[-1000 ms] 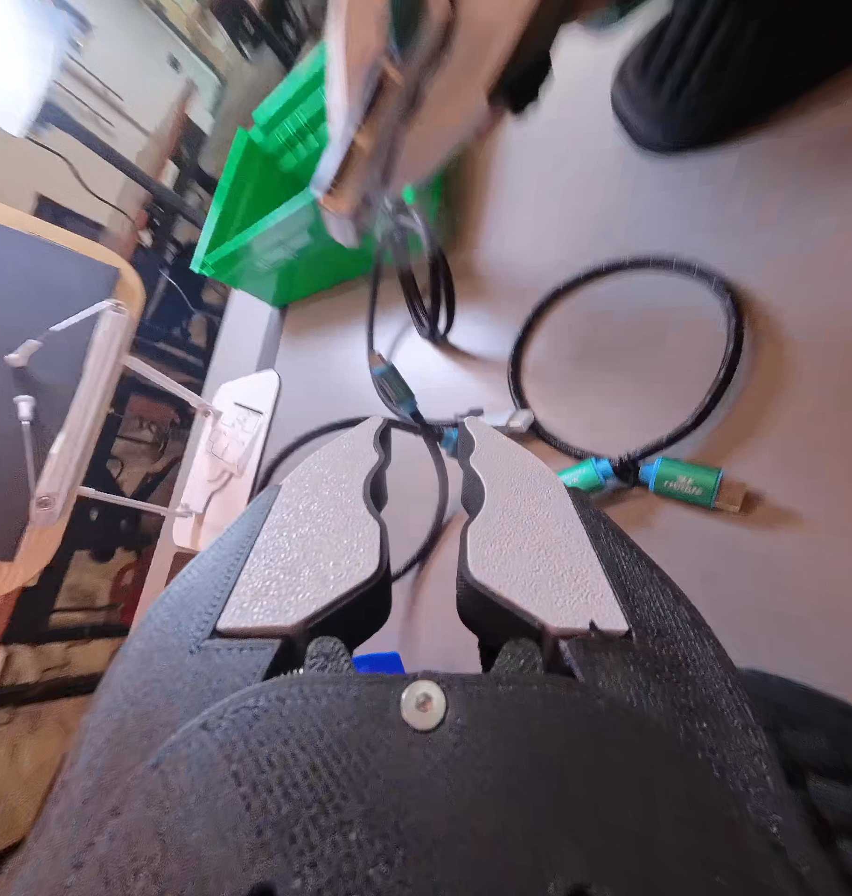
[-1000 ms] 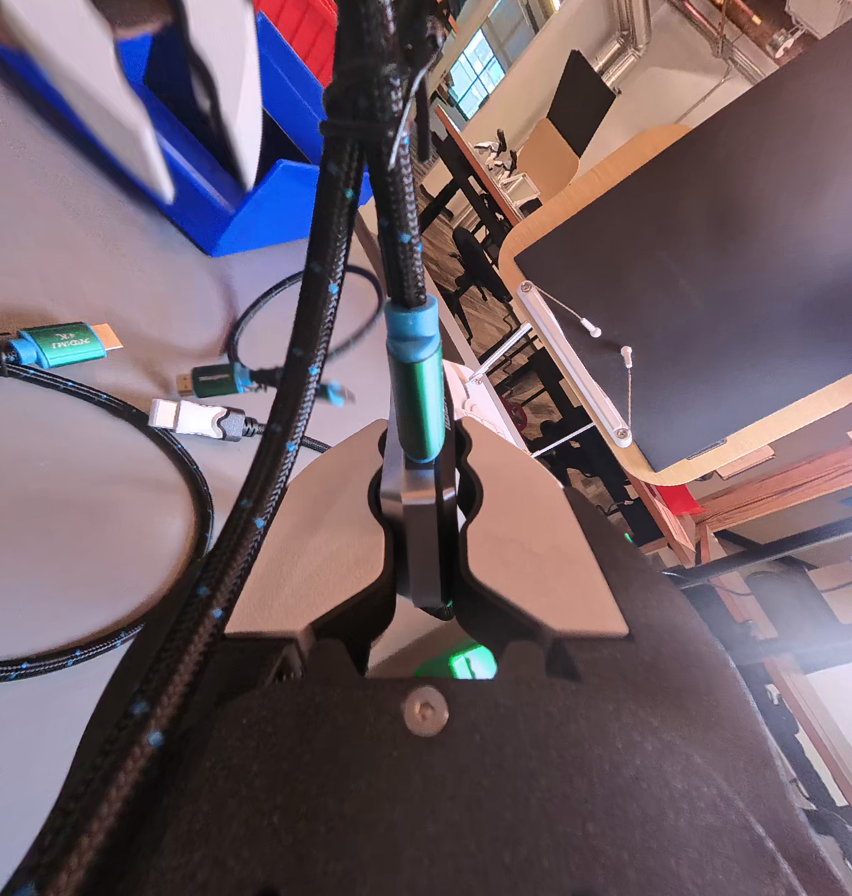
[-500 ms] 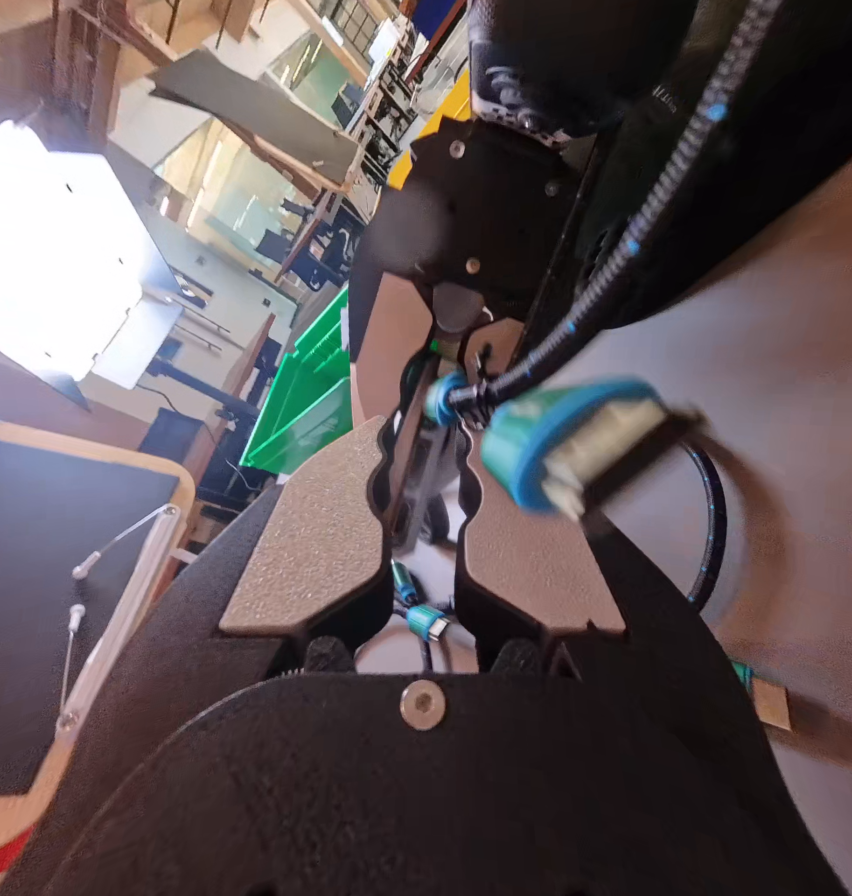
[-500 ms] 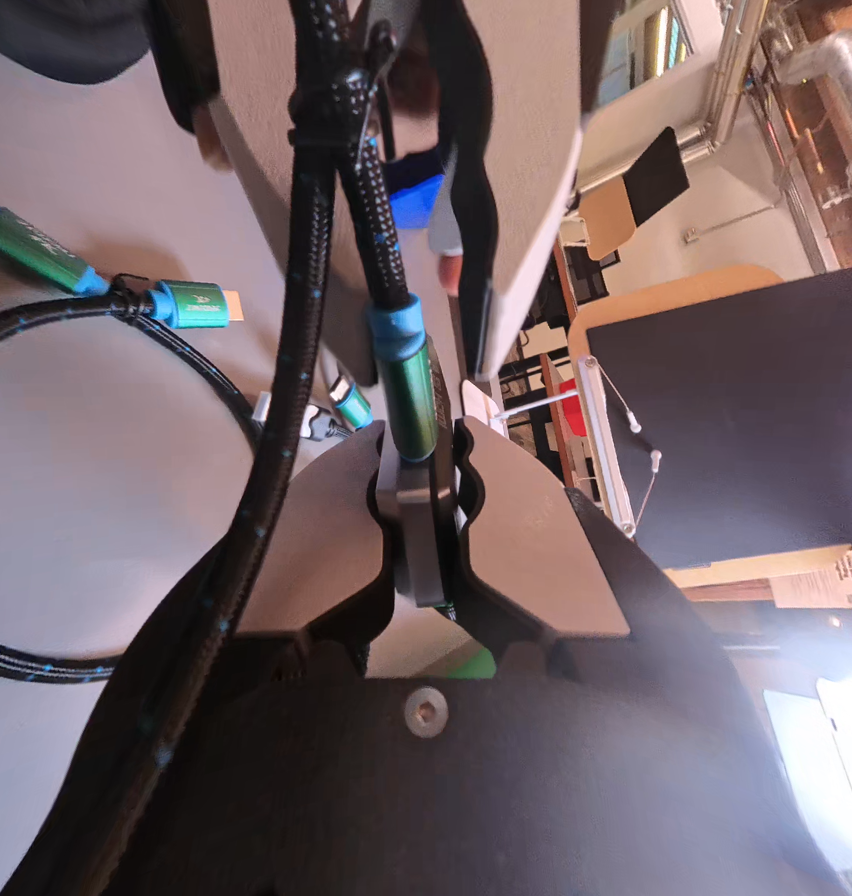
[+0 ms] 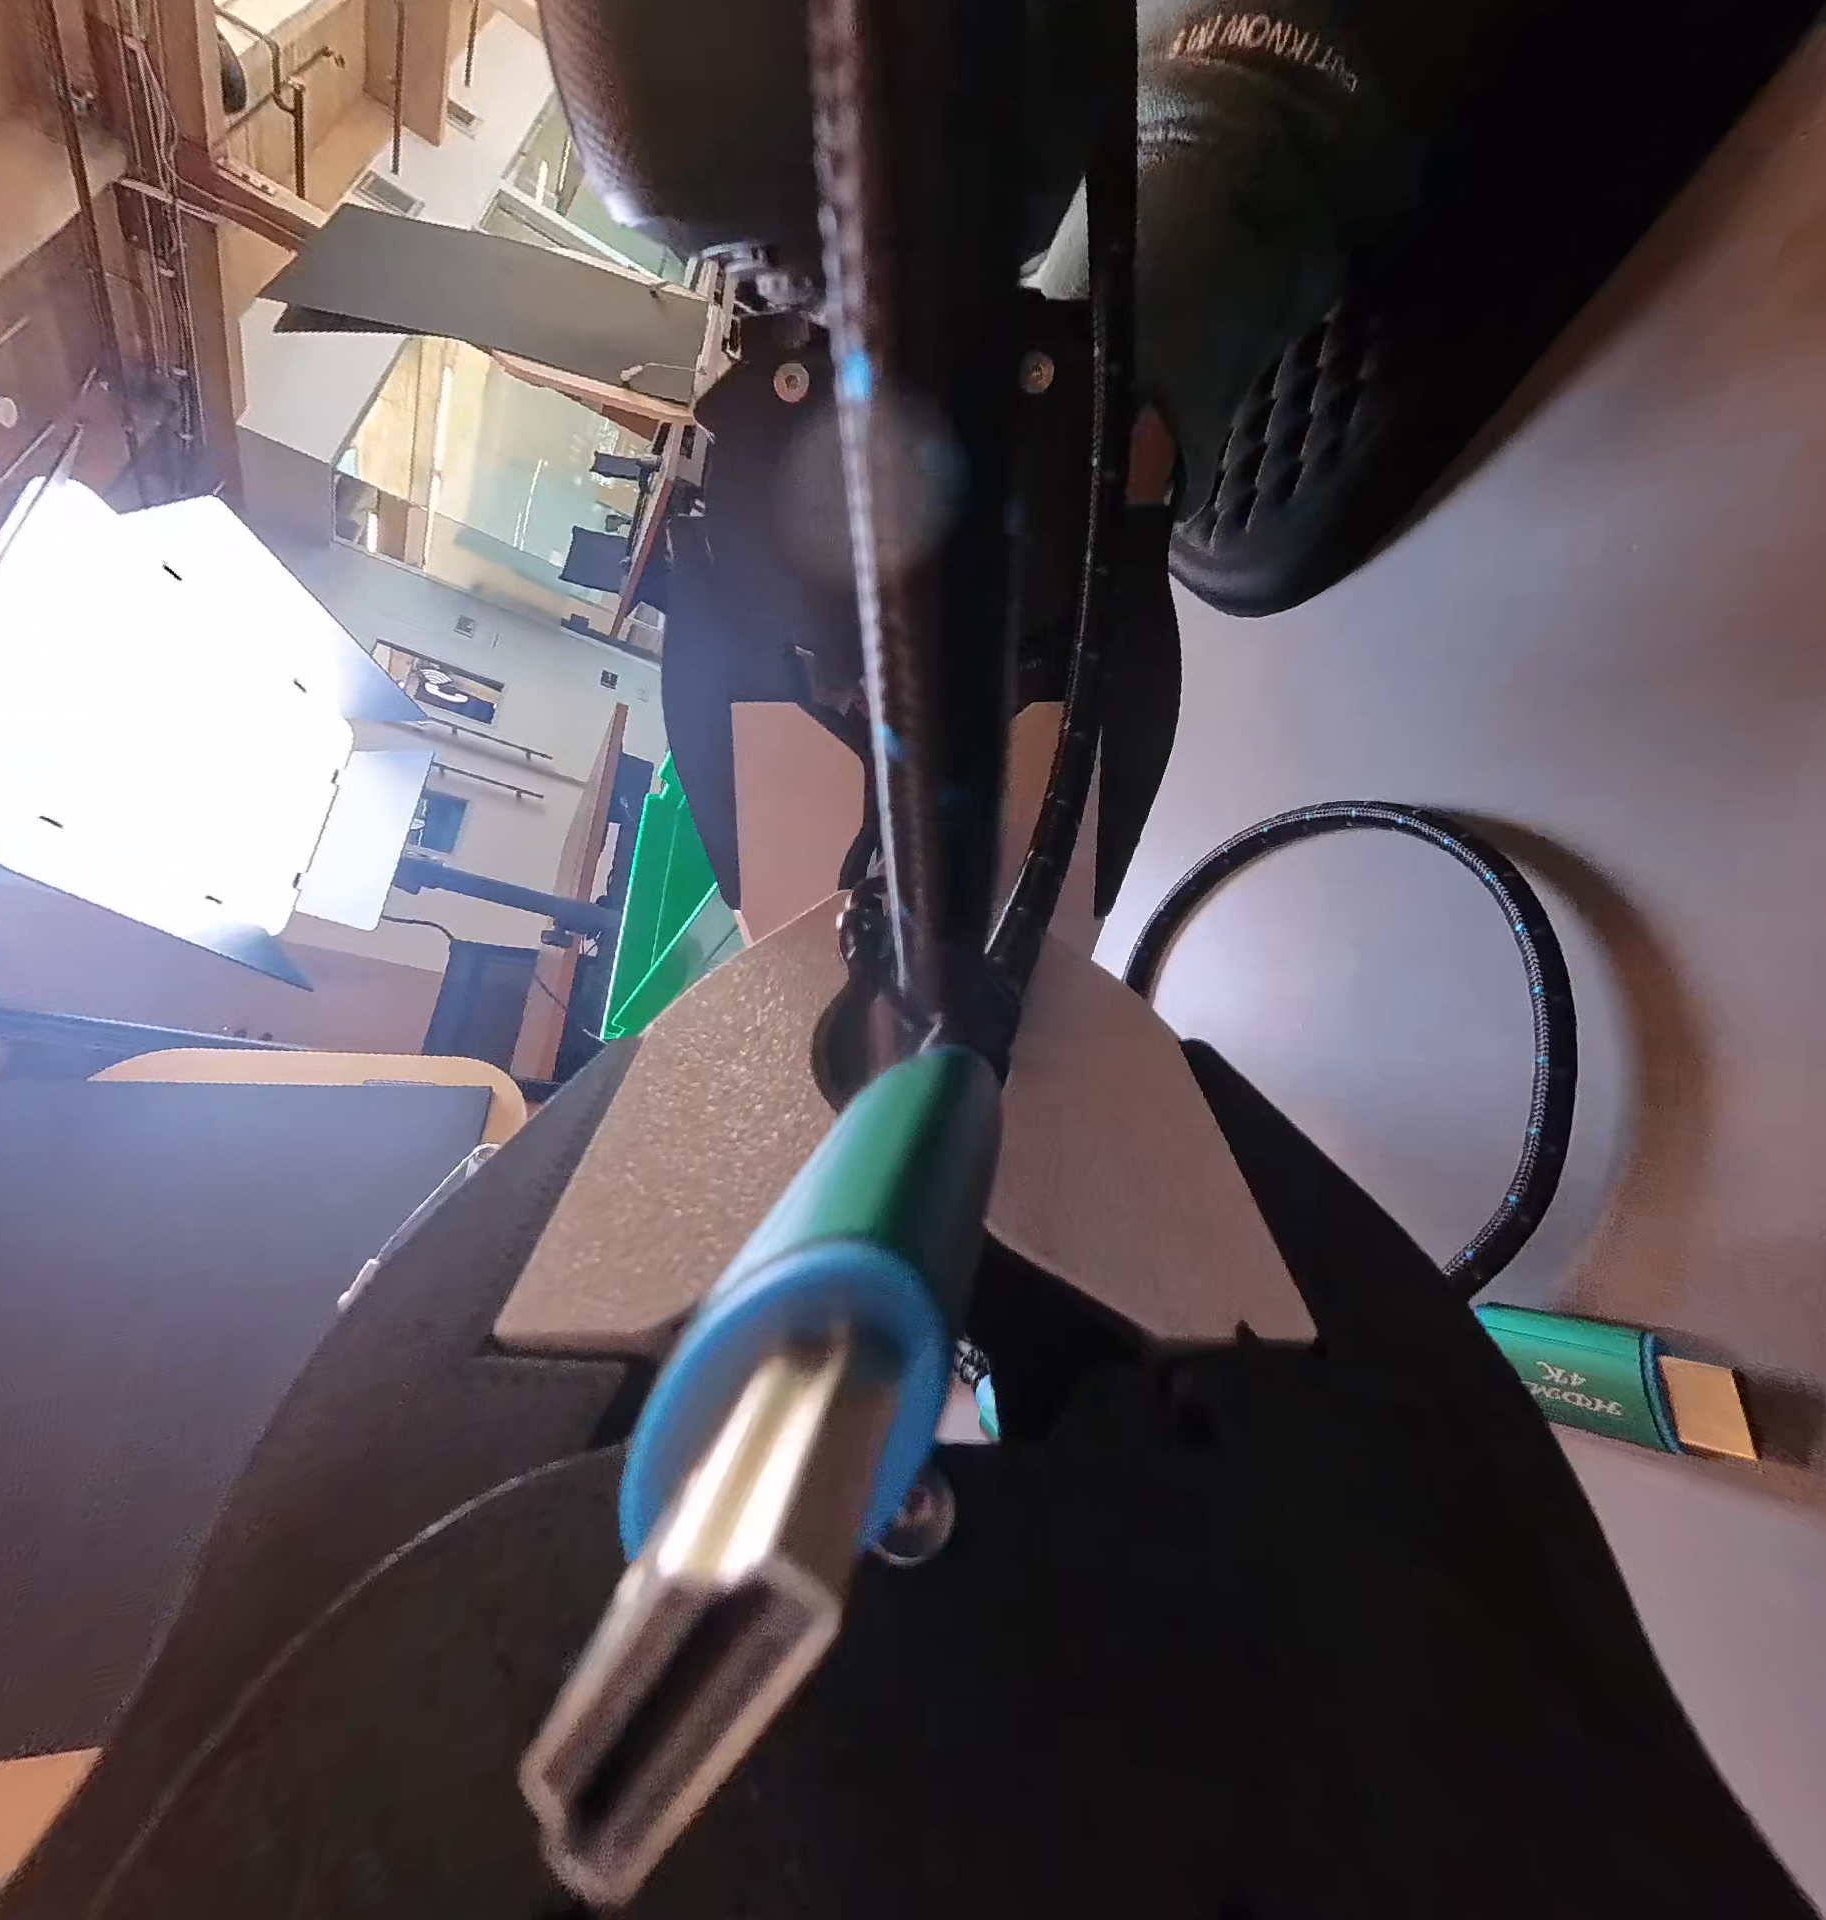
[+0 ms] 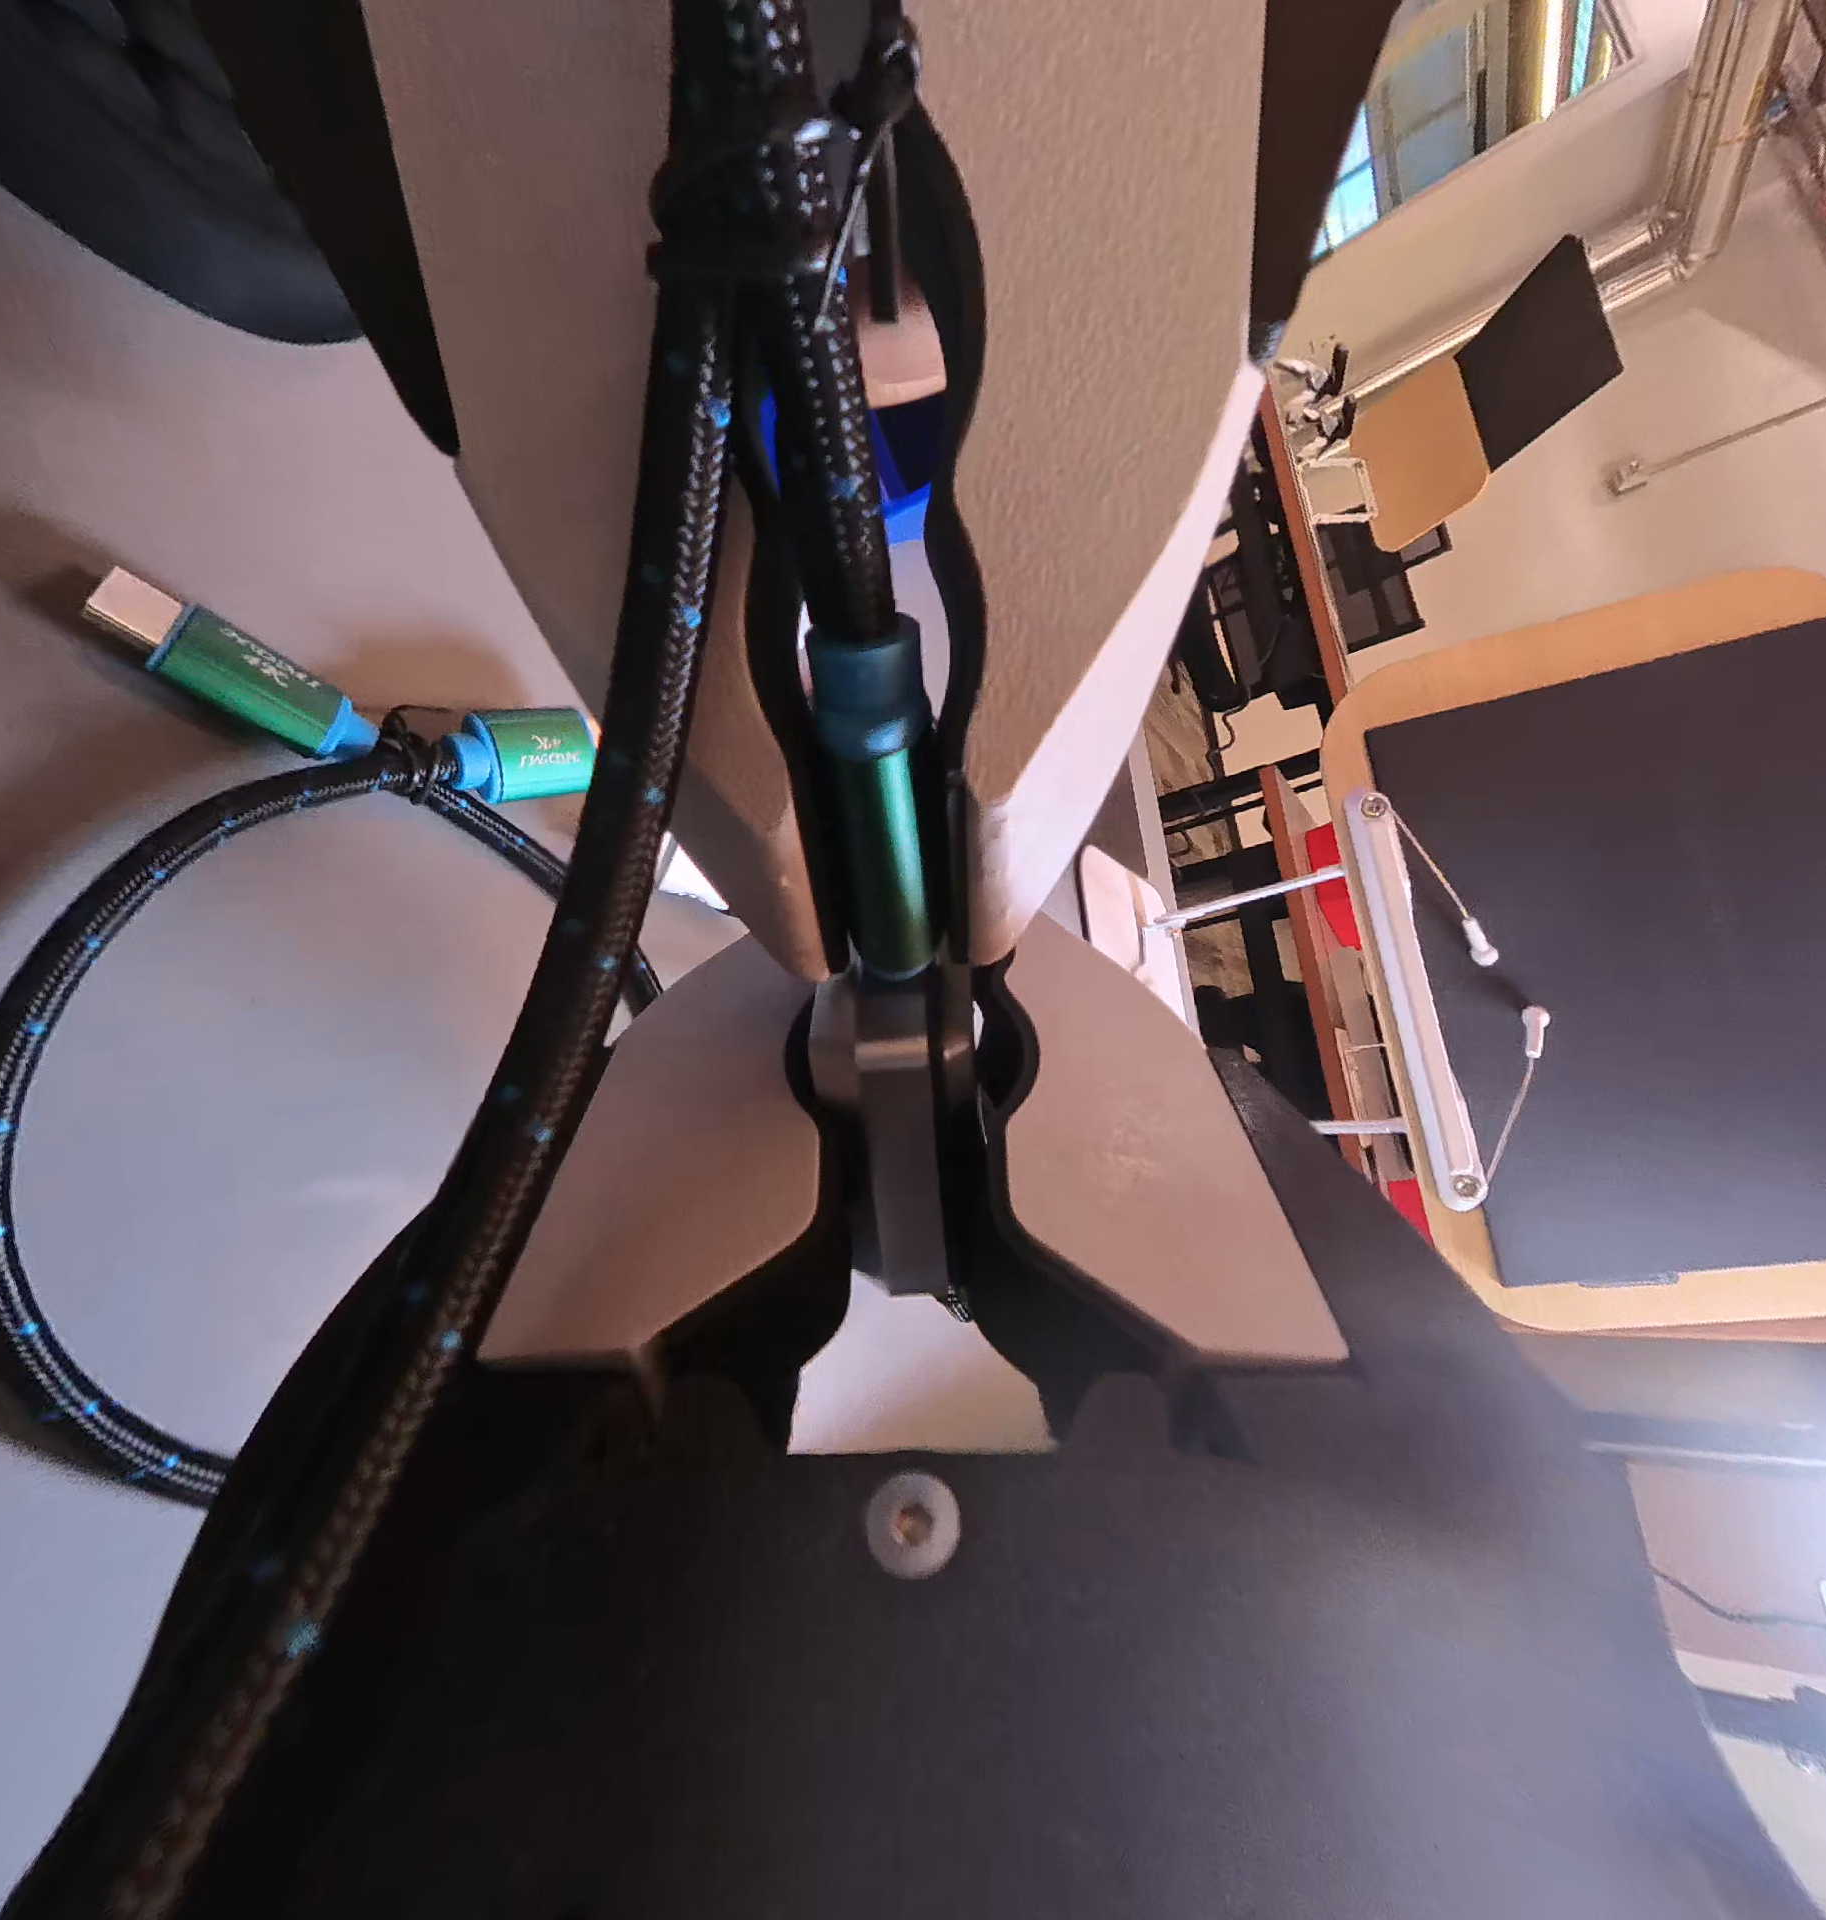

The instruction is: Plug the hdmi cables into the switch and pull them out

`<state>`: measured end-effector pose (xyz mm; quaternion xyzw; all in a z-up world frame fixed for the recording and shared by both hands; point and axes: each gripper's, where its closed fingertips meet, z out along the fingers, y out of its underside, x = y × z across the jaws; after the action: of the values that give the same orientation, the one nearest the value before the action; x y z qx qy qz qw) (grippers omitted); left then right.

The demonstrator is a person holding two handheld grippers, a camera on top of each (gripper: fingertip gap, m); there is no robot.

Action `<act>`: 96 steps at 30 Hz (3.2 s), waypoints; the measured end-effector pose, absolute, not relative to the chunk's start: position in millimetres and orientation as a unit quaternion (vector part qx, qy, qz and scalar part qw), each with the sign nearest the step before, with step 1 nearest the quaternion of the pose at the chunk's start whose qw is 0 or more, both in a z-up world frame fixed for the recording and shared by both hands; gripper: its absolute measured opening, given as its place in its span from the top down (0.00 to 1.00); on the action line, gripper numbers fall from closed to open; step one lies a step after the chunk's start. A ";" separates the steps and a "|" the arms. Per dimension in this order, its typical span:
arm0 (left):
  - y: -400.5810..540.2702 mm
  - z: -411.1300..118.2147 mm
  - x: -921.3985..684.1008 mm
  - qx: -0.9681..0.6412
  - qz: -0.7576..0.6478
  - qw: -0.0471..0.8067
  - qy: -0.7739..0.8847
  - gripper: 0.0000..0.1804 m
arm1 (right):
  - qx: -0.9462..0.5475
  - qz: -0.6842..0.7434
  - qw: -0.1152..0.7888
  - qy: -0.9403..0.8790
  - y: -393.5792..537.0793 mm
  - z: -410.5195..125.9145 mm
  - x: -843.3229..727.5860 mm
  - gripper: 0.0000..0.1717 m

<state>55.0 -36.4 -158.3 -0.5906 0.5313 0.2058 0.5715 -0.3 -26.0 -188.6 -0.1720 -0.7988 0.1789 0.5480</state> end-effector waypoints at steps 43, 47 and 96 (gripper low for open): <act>-65.6 -116.9 -22.3 -0.687 -0.130 0.652 0.294 0.78 | -0.329 0.475 0.561 -0.593 75.7 -92.0 40.4 0.86; -49.2 -129.9 -28.0 -0.699 -0.066 0.653 0.285 0.79 | -0.303 0.467 0.544 -0.628 59.1 -104.3 35.6 0.86; -24.7 -177.3 -49.0 -0.745 0.112 0.588 0.294 0.91 | -0.055 0.240 0.670 -0.700 10.7 41.5 32.0 0.87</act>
<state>-49.0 -24.7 -177.3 -0.7454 0.2944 0.1120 0.5875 32.0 10.7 41.5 -0.0551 -0.7000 0.2401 0.6703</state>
